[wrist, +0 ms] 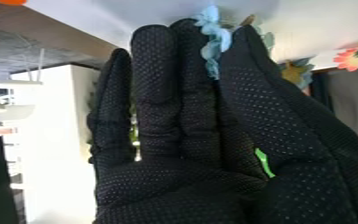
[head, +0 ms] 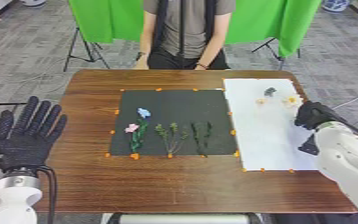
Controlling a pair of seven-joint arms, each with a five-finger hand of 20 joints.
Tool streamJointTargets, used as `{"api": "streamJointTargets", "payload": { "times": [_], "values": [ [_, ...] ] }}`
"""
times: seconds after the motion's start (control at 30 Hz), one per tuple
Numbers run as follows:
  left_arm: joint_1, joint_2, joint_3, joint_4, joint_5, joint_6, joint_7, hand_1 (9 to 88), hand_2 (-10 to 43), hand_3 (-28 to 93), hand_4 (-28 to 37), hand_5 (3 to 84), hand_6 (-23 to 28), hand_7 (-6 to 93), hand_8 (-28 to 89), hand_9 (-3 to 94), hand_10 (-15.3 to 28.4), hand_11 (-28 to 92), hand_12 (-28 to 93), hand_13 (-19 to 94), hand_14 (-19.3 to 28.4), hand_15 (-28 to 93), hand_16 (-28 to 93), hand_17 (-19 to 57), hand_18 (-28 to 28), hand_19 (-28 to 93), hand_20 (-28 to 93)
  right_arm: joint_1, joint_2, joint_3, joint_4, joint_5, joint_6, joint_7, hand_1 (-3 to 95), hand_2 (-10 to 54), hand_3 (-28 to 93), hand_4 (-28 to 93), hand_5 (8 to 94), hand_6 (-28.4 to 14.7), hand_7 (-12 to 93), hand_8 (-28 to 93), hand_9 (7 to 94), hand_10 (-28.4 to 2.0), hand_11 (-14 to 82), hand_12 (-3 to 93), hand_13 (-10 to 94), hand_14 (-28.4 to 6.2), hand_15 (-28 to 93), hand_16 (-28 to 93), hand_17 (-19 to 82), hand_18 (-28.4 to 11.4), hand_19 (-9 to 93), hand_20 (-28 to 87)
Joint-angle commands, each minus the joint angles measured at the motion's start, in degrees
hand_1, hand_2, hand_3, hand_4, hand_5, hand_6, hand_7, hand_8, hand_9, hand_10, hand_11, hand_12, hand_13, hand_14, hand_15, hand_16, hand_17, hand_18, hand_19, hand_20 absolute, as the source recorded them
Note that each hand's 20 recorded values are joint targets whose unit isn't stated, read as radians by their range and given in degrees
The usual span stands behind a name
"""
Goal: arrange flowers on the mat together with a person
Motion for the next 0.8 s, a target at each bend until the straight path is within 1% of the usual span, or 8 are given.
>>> {"api": "streamJointTargets", "payload": {
  "times": [0.03, 0.13, 0.23, 0.4, 0.57, 0.63, 0.73, 0.8],
  "values": [
    [0.49, -0.41, 0.41, 0.19, -0.76, 1.48, 0.51, 23.1, 16.6, 74, -28.3, 44.4, 7.9, 12.8, -10, 39.2, 14.0, 17, 8, 28, 15.6, 30, -6, -7.0, 13.7, 33, 12, -0.17, 0.55, -4.62, -2.57, -2.77, 4.07, -2.66, 54.2, -2.3, 68, -28, 59.2, 1.7, 45, -5, 69.9, -7.5, 24.2, 48.1, 56, -6.2, 52, 43, 22, -17.4, 69, 29],
    [0.38, -0.25, 0.46, 0.21, -0.86, 1.87, 0.21, 23.1, 16.7, 74, -28.3, 44.7, 7.9, 12.8, -10, 39.4, 14.0, 17, 8, 28, 15.7, 30, -6, -6.9, 13.7, 33, 12, 1.47, 1.24, -5.78, -6.43, -5.22, 6.02, -4.37, 53.6, -2.1, 68, -28, 59.6, 1.6, 46, -5, 70.0, -7.7, 24.2, 48.0, 57, -6.6, 52, 43, 22, -17.5, 68, 29],
    [0.88, -0.15, -0.05, 0.05, -0.92, 2.19, 0.43, 23.1, 16.7, 74, -28.3, 44.8, 7.9, 12.8, -10, 39.6, 14.1, 17, 8, 28, 15.6, 31, -6, -6.9, 13.7, 33, 12, 7.64, 0.62, -10.44, -9.19, -6.81, 7.44, -6.45, 53.0, -1.8, 68, -28, 59.6, 1.3, 45, -5, 70.0, -8.4, 23.4, 47.7, 56, -7.1, 52, 42, 22, -17.4, 68, 29],
    [0.13, 0.25, 0.65, 0.45, -0.66, 1.97, -0.32, 23.0, 16.7, 74, -28.3, 44.9, 8.0, 12.8, -10, 39.7, 14.0, 17, 8, 28, 15.6, 31, -6, -6.9, 13.7, 33, 12, 18.10, -2.64, -19.43, -11.88, -7.37, 8.83, -10.11, 52.7, -2.0, 68, -28, 59.3, 1.2, 45, -5, 69.6, -8.1, 22.8, 47.8, 55, -7.2, 52, 41, 21, -17.4, 68, 29],
    [-0.89, 0.59, 1.38, 1.02, -1.00, 2.09, -0.43, 23.0, 16.8, 74, -28.3, 45.0, 7.9, 12.8, -10, 39.7, 14.0, 17, 8, 28, 15.6, 31, -6, -6.9, 13.7, 33, 12, 27.46, -9.98, -26.41, -8.59, 1.14, 7.38, -14.37, 52.4, -2.4, 68, -28, 58.6, 1.5, 44, -5, 69.0, -7.7, 20.9, 46.6, 54, -6.6, 51, 41, 21, -17.1, 67, 29],
    [-1.94, 1.23, 1.99, 1.44, -0.88, 2.03, -0.49, 23.0, 16.8, 74, -28.3, 45.1, 7.9, 12.7, -10, 39.8, 14.1, 17, 8, 28, 15.6, 31, -6, -6.9, 13.7, 33, 12, 29.99, -12.20, -29.14, -6.75, 0.71, 6.70, -15.24, 52.4, -2.4, 68, -28, 58.4, 1.5, 44, -5, 68.9, -7.9, 20.3, 46.2, 54, -6.5, 51, 40, 21, -17.1, 66, 29],
    [-3.25, 1.83, 2.58, 2.10, -0.55, 1.37, -0.90, 23.0, 16.8, 74, -28.3, 45.1, 7.9, 12.7, -10, 39.8, 14.1, 17, 8, 28, 15.6, 31, -6, -6.9, 13.8, 33, 12, 33.12, -15.53, -33.04, -4.71, 8.04, 5.71, -15.38, 52.4, -2.6, 68, -28, 58.4, 1.5, 44, -5, 68.9, -7.6, 19.8, 45.8, 54, -6.5, 50, 40, 20, -17.1, 66, 29],
    [-3.69, 1.98, 3.21, 2.26, -0.97, 1.66, -0.35, 23.0, 16.9, 74, -28.3, 45.3, 7.9, 12.7, -10, 39.8, 14.1, 17, 8, 28, 15.6, 31, -6, -6.8, 13.8, 33, 12, 36.12, -17.10, -38.01, -2.69, 7.86, 7.00, -14.66, 52.6, -2.7, 69, -28, 58.6, 1.5, 44, -5, 69.2, -7.7, 19.9, 45.9, 54, -6.6, 51, 41, 21, -17.2, 66, 29]
  ]
}}
